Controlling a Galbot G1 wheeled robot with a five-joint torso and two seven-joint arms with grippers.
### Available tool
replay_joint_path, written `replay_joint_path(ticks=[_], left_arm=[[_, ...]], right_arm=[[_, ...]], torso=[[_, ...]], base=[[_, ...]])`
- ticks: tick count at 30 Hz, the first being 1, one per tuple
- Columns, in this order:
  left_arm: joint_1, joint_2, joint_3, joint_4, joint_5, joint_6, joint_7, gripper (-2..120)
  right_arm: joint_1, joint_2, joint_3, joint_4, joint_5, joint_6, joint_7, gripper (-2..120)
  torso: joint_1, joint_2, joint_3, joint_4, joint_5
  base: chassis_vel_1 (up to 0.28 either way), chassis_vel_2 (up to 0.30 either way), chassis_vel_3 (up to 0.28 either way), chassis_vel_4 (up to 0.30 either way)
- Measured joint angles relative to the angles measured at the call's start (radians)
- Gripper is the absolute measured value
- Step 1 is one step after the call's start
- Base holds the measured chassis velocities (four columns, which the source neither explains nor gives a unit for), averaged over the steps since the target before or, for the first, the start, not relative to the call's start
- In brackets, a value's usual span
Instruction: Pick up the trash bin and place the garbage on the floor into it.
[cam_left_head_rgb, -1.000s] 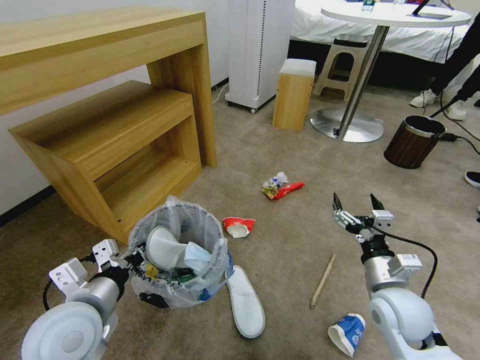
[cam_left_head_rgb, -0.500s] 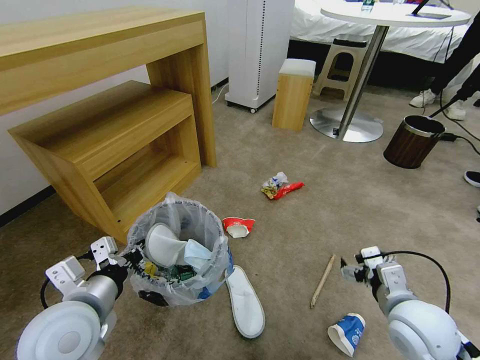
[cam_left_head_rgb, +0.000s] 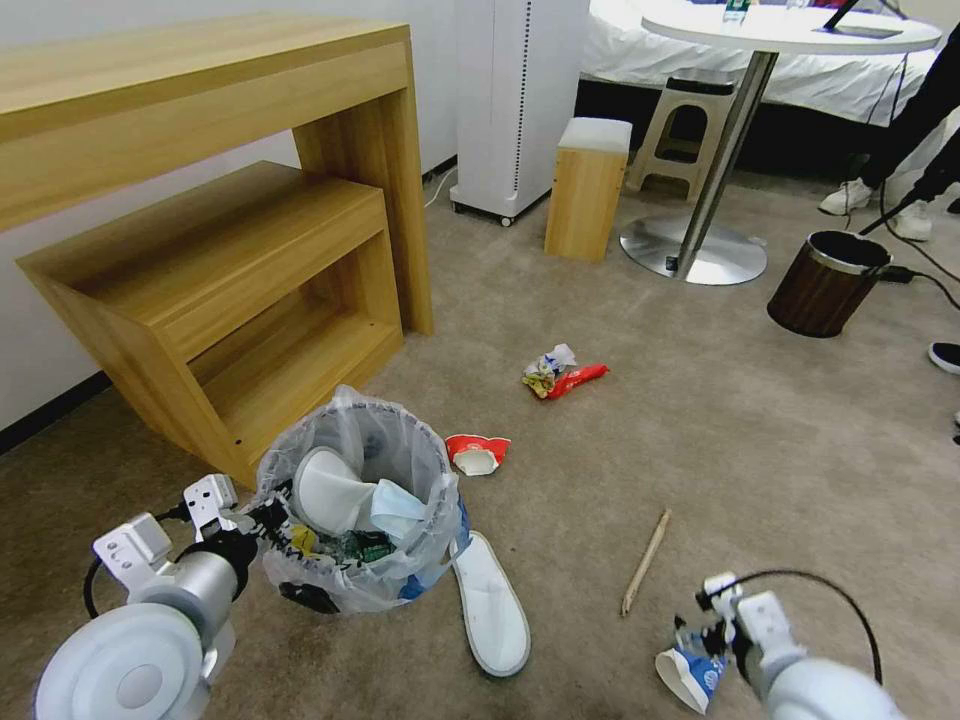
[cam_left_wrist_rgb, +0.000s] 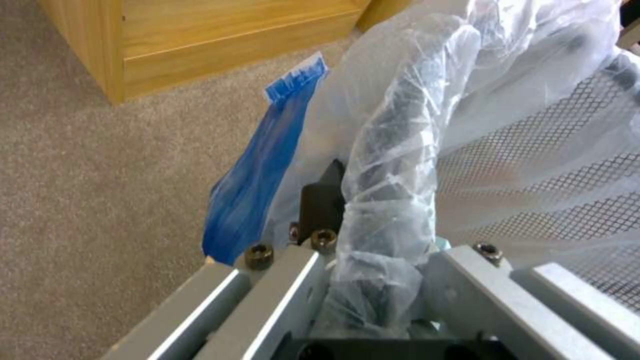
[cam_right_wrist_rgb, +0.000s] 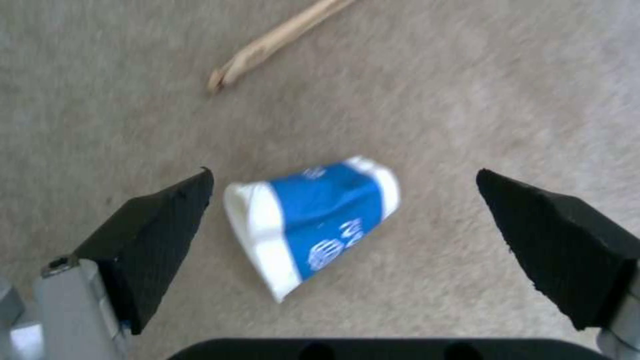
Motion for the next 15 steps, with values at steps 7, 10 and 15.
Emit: replay_joint_path(ticks=[7, 10, 15], left_arm=[[0.001, 0.001, -0.002, 0.001, 0.001, 0.000, 0.000, 1], [0.001, 0.001, -0.003, 0.002, 0.001, 0.000, 0.001, 1], [-0.001, -0.001, -0.001, 0.006, 0.002, 0.000, 0.001, 1]], right_arm=[[0.006, 0.025, -0.041, -0.058, -0.041, 0.031, -0.046, 100], [0.008, 0.035, -0.063, -0.089, -0.063, 0.037, -0.053, 100], [0.032, 0.056, -0.094, -0.141, -0.096, 0.064, -0.064, 100]], torso=[[0.000, 0.000, 0.000, 0.0001, -0.0001], [0.000, 0.000, 0.000, 0.0001, -0.0001], [0.000, 0.000, 0.000, 0.0001, 0.0000]], base=[[0.000, 0.000, 0.000, 0.000], [0.000, 0.000, 0.000, 0.000], [0.000, 0.000, 0.000, 0.000]])
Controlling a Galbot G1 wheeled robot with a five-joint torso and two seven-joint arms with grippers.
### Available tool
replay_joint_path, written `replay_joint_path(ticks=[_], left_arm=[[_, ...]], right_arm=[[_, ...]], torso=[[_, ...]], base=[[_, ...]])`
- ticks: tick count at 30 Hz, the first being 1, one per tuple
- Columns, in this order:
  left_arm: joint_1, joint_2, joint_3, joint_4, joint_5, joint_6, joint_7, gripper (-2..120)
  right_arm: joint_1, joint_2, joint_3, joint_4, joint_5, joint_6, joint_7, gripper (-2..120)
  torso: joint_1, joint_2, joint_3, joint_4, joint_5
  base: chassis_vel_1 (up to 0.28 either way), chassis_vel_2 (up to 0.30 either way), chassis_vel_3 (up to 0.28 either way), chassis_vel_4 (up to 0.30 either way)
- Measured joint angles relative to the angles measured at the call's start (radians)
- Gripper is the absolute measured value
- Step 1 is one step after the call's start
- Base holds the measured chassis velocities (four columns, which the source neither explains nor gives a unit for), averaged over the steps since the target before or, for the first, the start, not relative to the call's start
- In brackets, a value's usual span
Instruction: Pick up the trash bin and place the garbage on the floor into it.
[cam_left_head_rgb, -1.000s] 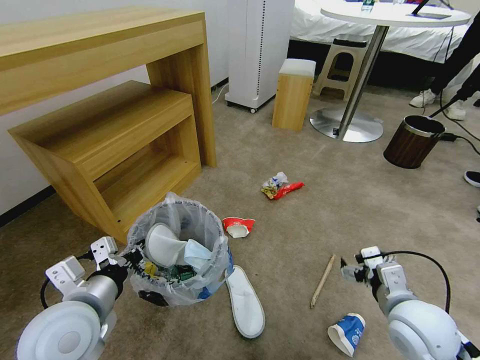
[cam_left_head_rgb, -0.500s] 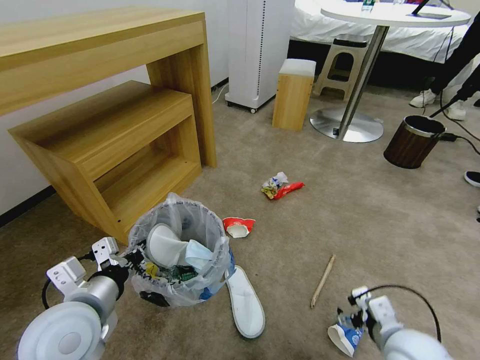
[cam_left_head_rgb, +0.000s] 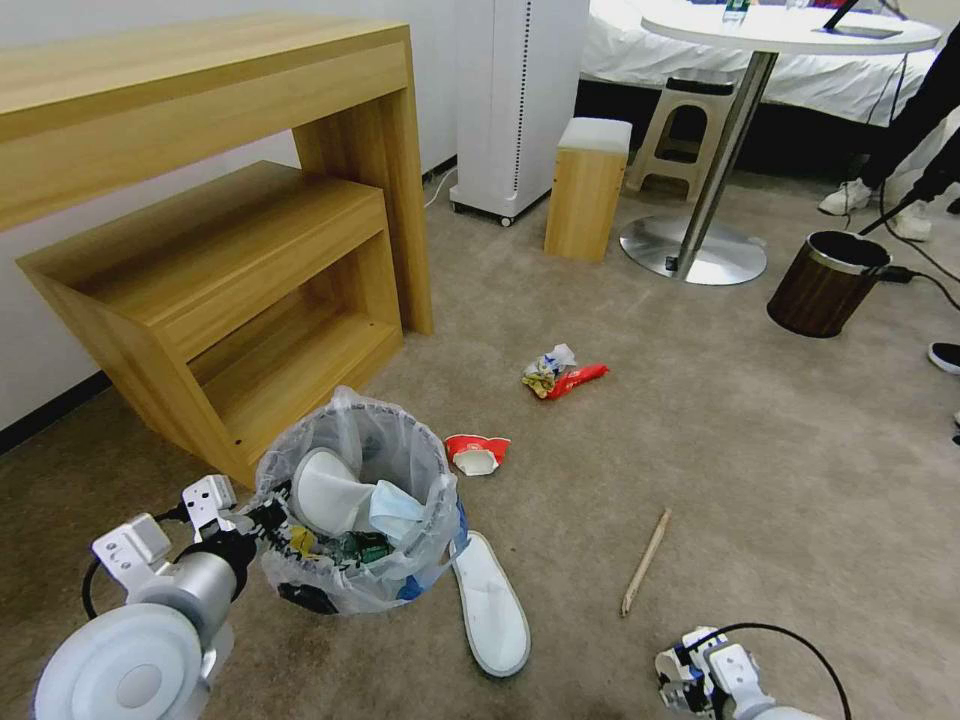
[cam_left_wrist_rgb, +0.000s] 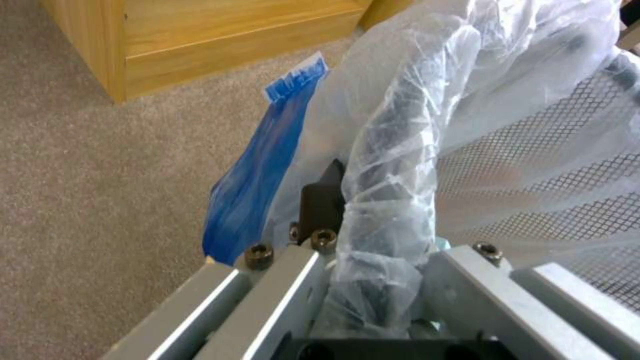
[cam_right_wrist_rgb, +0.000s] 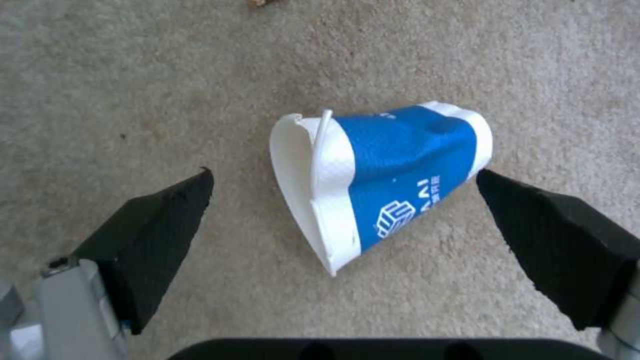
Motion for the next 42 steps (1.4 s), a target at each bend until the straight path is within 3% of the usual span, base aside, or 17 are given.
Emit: replay_joint_path(ticks=[16, 42], left_arm=[[-0.003, -0.001, 0.003, -0.001, 0.000, 0.000, 0.001, 1], [-0.002, -0.007, 0.005, -0.006, 0.002, -0.002, 0.000, 1]], right_arm=[[0.072, 0.037, -0.028, -0.127, -0.035, 0.064, -0.001, 100], [0.118, 0.061, -0.065, -0.228, -0.073, 0.086, 0.006, 99]], torso=[[0.000, 0.000, 0.000, 0.0000, 0.0000], [0.000, 0.000, 0.000, 0.0000, 0.0000]], base=[[0.000, 0.000, 0.000, 0.000], [0.000, 0.000, 0.000, 0.000]])
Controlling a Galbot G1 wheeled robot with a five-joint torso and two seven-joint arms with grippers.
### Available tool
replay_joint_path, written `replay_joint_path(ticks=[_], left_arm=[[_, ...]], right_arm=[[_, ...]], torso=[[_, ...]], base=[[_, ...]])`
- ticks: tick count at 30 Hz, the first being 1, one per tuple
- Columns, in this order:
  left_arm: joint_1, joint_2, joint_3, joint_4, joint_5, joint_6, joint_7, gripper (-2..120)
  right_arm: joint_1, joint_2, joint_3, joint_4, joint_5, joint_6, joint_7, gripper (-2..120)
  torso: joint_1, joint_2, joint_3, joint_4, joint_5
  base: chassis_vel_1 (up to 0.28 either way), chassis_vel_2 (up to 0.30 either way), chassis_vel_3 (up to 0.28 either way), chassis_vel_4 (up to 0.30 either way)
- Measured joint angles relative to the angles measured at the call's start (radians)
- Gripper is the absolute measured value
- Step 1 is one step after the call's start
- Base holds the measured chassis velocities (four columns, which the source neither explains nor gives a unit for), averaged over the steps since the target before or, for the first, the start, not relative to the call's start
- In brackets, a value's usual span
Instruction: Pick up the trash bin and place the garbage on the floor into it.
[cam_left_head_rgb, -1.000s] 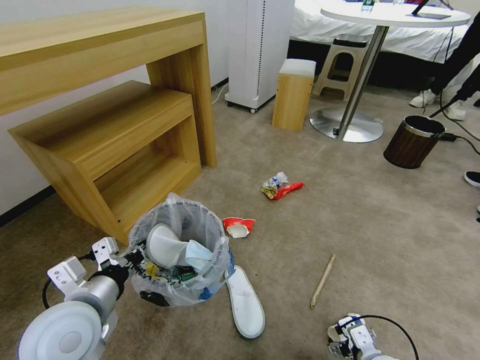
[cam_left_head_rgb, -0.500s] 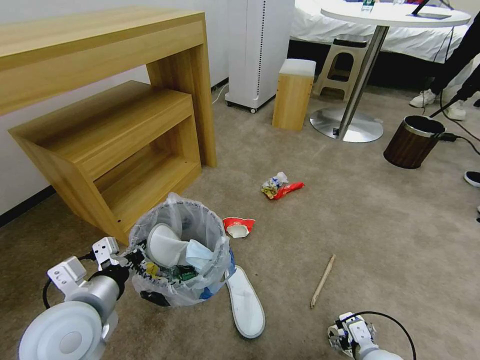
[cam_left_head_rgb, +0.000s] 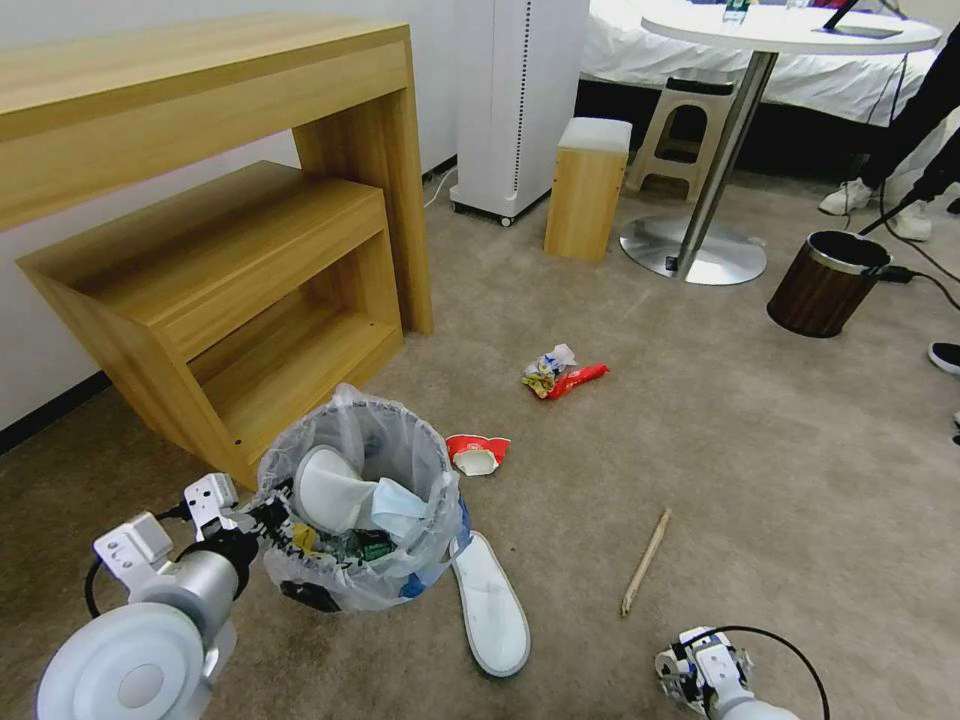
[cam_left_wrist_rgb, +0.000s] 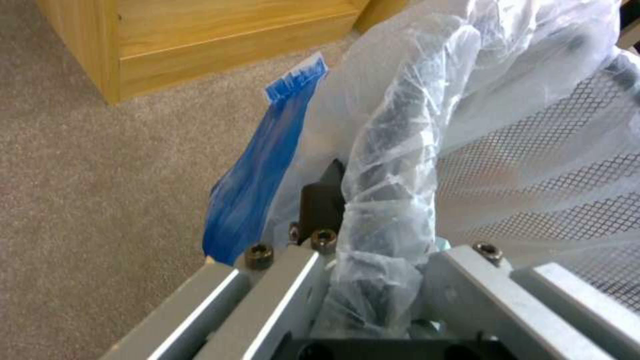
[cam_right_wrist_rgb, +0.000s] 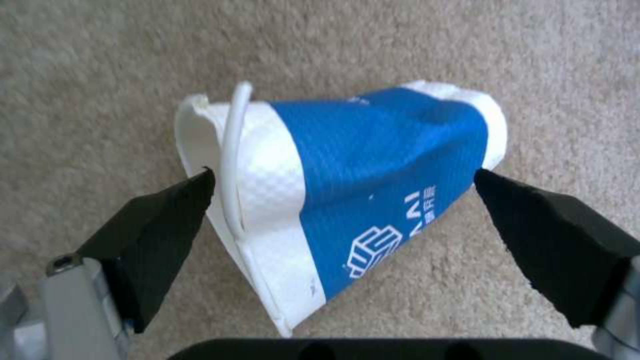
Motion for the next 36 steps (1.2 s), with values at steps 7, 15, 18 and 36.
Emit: replay_joint_path(ticks=[7, 15, 18, 36], left_arm=[[0.000, 0.000, -0.001, -0.001, 0.000, 0.000, 0.000, 1], [0.001, 0.000, -0.001, -0.001, 0.001, -0.001, -0.001, 1], [0.001, -0.001, 0.001, -0.001, 0.001, -0.001, -0.001, 1], [0.005, -0.001, 0.005, -0.001, 0.007, -0.002, 0.000, 1]], right_arm=[[0.009, 0.003, -0.033, -0.029, -0.017, 0.001, 0.001, 93], [0.017, 0.004, -0.031, -0.028, -0.021, 0.001, 0.009, 67], [0.018, 0.002, -0.027, -0.027, -0.021, 0.002, 0.011, 57], [0.012, -0.008, -0.004, -0.009, -0.036, 0.030, 0.018, 0]], torso=[[0.000, 0.000, 0.000, 0.0000, 0.0000], [0.000, 0.000, 0.000, 0.0000, 0.0000], [0.000, 0.000, 0.000, 0.0000, 0.0001], [0.000, 0.000, 0.000, 0.0000, -0.0001]], base=[[0.000, 0.000, 0.000, 0.000], [0.000, 0.000, 0.000, 0.000], [0.000, 0.000, 0.000, 0.000], [0.000, 0.000, 0.000, 0.000]])
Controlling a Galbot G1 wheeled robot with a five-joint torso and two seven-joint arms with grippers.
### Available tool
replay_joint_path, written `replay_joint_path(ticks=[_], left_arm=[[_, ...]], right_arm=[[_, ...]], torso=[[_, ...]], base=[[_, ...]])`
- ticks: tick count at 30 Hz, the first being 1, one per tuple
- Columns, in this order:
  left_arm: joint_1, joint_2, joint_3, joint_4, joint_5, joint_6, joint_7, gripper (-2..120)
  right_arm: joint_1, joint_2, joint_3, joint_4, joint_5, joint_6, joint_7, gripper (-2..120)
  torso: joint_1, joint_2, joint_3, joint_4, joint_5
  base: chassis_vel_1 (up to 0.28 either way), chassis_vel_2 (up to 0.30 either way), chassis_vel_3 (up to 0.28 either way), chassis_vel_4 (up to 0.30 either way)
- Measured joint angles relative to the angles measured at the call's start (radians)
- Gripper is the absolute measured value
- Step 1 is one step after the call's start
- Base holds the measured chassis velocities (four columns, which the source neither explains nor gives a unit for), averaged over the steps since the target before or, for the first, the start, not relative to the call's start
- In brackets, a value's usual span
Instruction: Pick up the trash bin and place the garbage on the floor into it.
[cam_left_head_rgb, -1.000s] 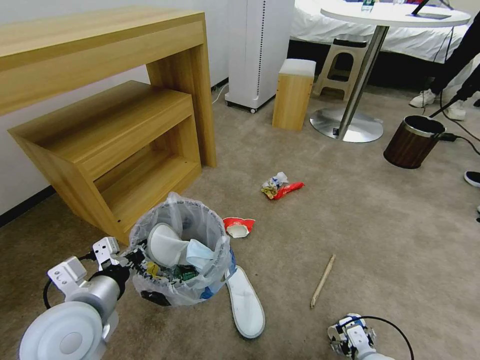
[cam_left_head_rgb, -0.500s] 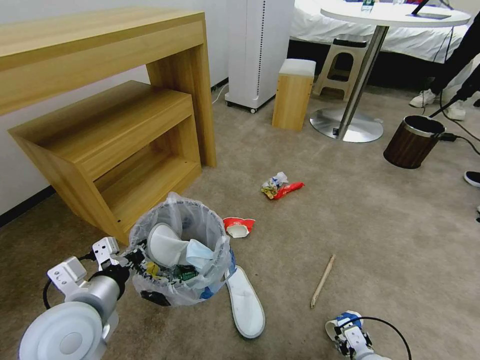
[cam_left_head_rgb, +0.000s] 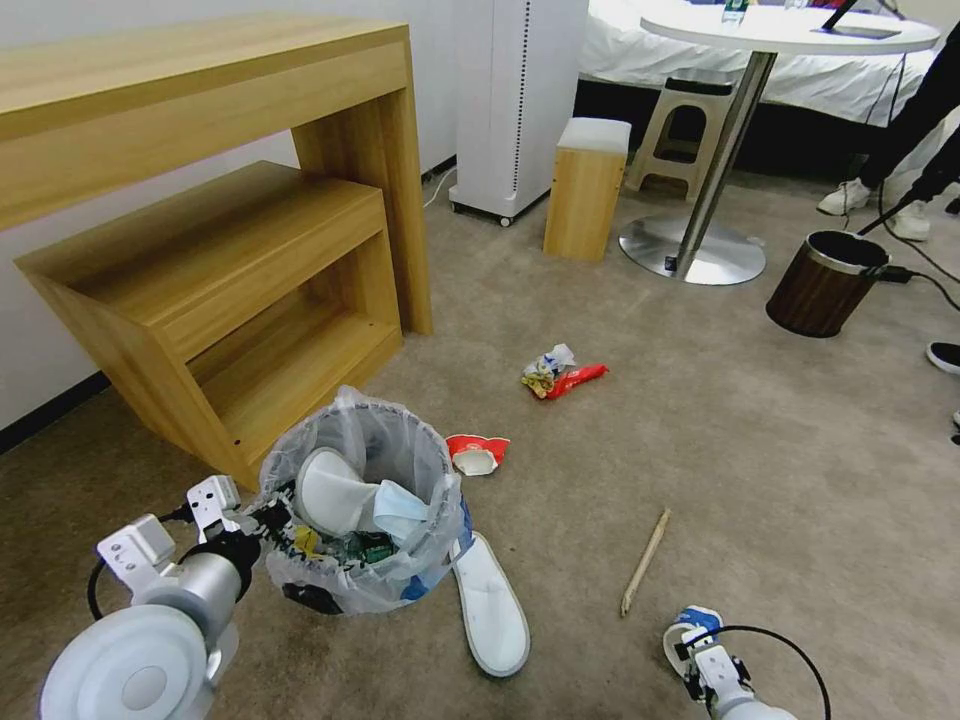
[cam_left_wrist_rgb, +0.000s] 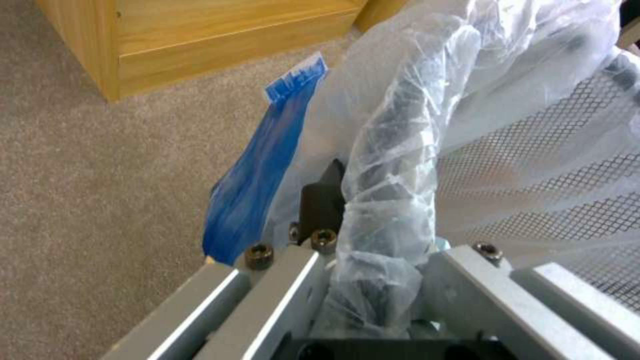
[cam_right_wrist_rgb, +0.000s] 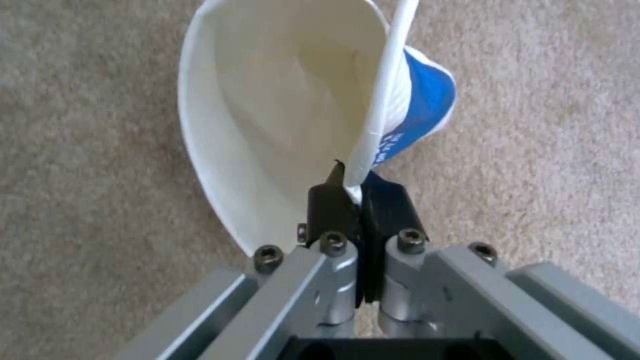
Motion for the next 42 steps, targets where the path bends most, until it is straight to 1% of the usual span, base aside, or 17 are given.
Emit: replay_joint_path(ticks=[4, 11, 17, 19, 20, 23, 28, 29, 32, 33, 34, 36, 37, 38, 40, 41, 42], left_arm=[[0.000, 0.000, 0.000, 0.000, 0.000, -0.001, 0.000, 1], [-0.004, 0.002, 0.006, 0.005, 0.002, -0.001, 0.000, 1], [-0.003, 0.004, 0.020, 0.009, 0.012, -0.001, -0.001, 1], [0.000, 0.009, 0.022, 0.009, 0.015, -0.001, -0.002, 1], [0.000, 0.009, 0.022, 0.009, 0.015, -0.001, -0.002, 1], [0.004, 0.015, 0.025, 0.013, 0.025, -0.001, -0.002, 1], [0.005, 0.015, 0.031, 0.016, 0.029, -0.001, -0.002, 1], [0.005, 0.014, 0.035, 0.018, 0.032, 0.000, -0.002, 1], [0.005, 0.012, 0.041, 0.019, 0.035, 0.000, -0.002, 1], [0.005, 0.012, 0.045, 0.020, 0.036, 0.000, -0.002, 1], [0.005, 0.012, 0.045, 0.020, 0.036, 0.000, -0.002, 1], [0.005, 0.013, 0.066, 0.020, 0.041, 0.001, -0.002, 1], [0.006, 0.013, 0.074, 0.020, 0.043, 0.002, -0.002, 1], [0.006, 0.013, 0.074, 0.020, 0.043, 0.002, -0.002, 1], [0.008, 0.014, 0.108, 0.018, 0.046, 0.004, -0.002, 1], [0.009, 0.015, 0.116, 0.017, 0.045, 0.005, -0.002, 1], [0.009, 0.015, 0.116, 0.017, 0.045, 0.005, -0.002, 1]], right_arm=[[-0.007, -0.001, 0.006, 0.005, -0.027, 0.038, 0.003, 0], [-0.018, -0.001, 0.071, 0.099, -0.055, 0.072, 0.000, 0], [0.004, -0.004, 0.128, 0.194, -0.161, 0.133, 0.002, 0], [0.018, -0.008, 0.147, 0.250, -0.197, 0.156, 0.004, 0], [0.018, -0.008, 0.147, 0.250, -0.197, 0.156, 0.004, 0], [0.045, -0.010, 0.162, 0.348, -0.207, 0.182, 0.005, 0], [0.068, -0.013, 0.165, 0.411, -0.201, 0.198, 0.003, 0], [0.082, -0.015, 0.167, 0.444, -0.189, 0.211, -0.002, 0], [0.098, -0.017, 0.173, 0.468, -0.174, 0.235, -0.019, 0], [0.108, -0.019, 0.175, 0.474, -0.163, 0.264, -0.039, 0], [0.108, -0.019, 0.175, 0.474, -0.163, 0.264, -0.039, 0], [0.129, -0.021, 0.174, 0.469, -0.123, 0.374, -0.128, 0], [0.134, -0.022, 0.172, 0.464, -0.113, 0.402, -0.153, 0], [0.134, -0.022, 0.172, 0.464, -0.113, 0.402, -0.153, 0], [0.158, -0.020, 0.158, 0.424, -0.044, 0.569, -0.321, 0], [0.164, -0.019, 0.153, 0.416, -0.032, 0.600, -0.353, 0], [0.164, -0.019, 0.153, 0.416, -0.032, 0.600, -0.353, 0]], torso=[[0.000, 0.000, 0.000, 0.0000, 0.0005], [0.000, 0.000, 0.000, 0.0001, 0.0001], [0.000, 0.000, 0.000, 0.0001, 0.0000], [0.000, 0.000, 0.000, 0.0001, 0.0000], [0.000, 0.000, 0.000, 0.0001, 0.0000], [0.000, 0.000, 0.000, 0.0002, 0.0000], [0.000, 0.000, 0.000, 0.0001, 0.0000], [0.000, 0.000, 0.000, 0.0002, 0.0000], [0.000, 0.000, 0.000, 0.0001, 0.0000], [0.000, 0.000, 0.000, 0.0001, 0.0000], [0.000, 0.000, 0.000, 0.0001, 0.0000], [0.000, 0.000, 0.000, 0.0000, 0.0001], [0.000, 0.000, 0.000, 0.0001, -0.0001], [0.000, 0.000, 0.000, 0.0001, -0.0001], [0.000, 0.000, 0.000, 0.0000, 0.0000], [0.000, 0.000, 0.000, 0.0000, 0.0000], [0.000, 0.000, 0.000, 0.0000, 0.0000]], base=[[0.000, 0.000, 0.000, 0.000], [0.000, 0.000, 0.000, 0.000], [0.000, 0.000, 0.000, 0.000], [0.000, 0.000, 0.000, 0.000], [0.000, 0.000, 0.000, 0.000], [0.000, 0.000, 0.000, 0.000], [0.000, 0.000, 0.000, 0.000], [0.000, 0.000, 0.000, 0.000], [0.000, 0.000, 0.000, 0.000], [0.000, 0.000, 0.000, 0.000], [0.000, 0.000, 0.000, 0.000], [0.000, 0.000, 0.000, 0.000], [0.000, 0.000, 0.000, 0.000], [0.000, 0.000, 0.000, 0.000], [0.000, 0.000, 0.000, 0.000], [0.000, 0.000, 0.000, 0.000], [0.000, 0.000, 0.000, 0.000]])
